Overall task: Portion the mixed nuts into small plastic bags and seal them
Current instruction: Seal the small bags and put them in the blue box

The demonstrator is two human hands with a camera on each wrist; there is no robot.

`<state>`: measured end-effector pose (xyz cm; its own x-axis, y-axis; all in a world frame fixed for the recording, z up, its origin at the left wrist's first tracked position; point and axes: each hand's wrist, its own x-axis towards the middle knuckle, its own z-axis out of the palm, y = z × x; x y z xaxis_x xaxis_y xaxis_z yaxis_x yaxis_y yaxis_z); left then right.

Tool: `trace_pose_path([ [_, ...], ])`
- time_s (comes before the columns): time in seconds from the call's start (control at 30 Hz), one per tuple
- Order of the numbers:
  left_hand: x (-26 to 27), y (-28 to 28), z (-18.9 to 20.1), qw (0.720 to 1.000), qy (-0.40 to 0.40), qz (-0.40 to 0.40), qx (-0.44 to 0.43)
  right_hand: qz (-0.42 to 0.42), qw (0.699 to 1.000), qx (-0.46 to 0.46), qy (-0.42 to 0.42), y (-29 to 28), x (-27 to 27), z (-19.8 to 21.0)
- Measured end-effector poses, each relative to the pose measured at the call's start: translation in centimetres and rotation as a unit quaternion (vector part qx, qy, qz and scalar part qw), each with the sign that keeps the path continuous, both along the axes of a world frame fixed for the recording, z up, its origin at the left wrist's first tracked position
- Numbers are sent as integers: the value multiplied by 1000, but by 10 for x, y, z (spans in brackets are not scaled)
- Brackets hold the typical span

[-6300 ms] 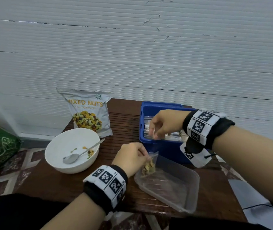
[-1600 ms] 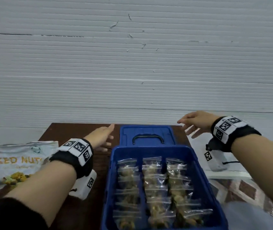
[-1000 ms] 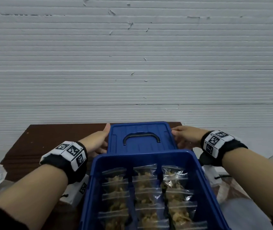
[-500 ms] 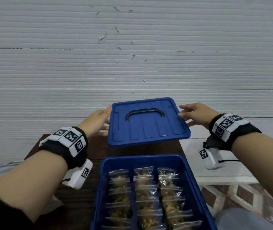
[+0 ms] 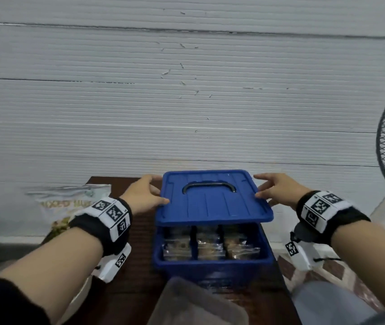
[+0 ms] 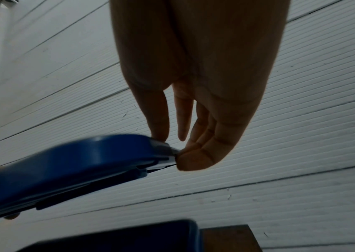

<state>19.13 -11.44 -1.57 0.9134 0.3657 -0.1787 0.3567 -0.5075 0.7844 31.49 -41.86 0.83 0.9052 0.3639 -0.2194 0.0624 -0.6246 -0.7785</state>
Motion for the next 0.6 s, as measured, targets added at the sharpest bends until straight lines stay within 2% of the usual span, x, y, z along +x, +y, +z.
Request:
trace_pose_path([
  [0.2,-38,-16,-20,1000,3,8,25,-1,999,-32,-4,-13,-44,-25],
  [0.4,-59,-31,-35,998,22,10,64,-11,999,-46,-23,-14,-61,-44],
  [0.6,-64,-35,-46,999,21,42,17,-46,995,-72,-45,-14,-70,-55],
])
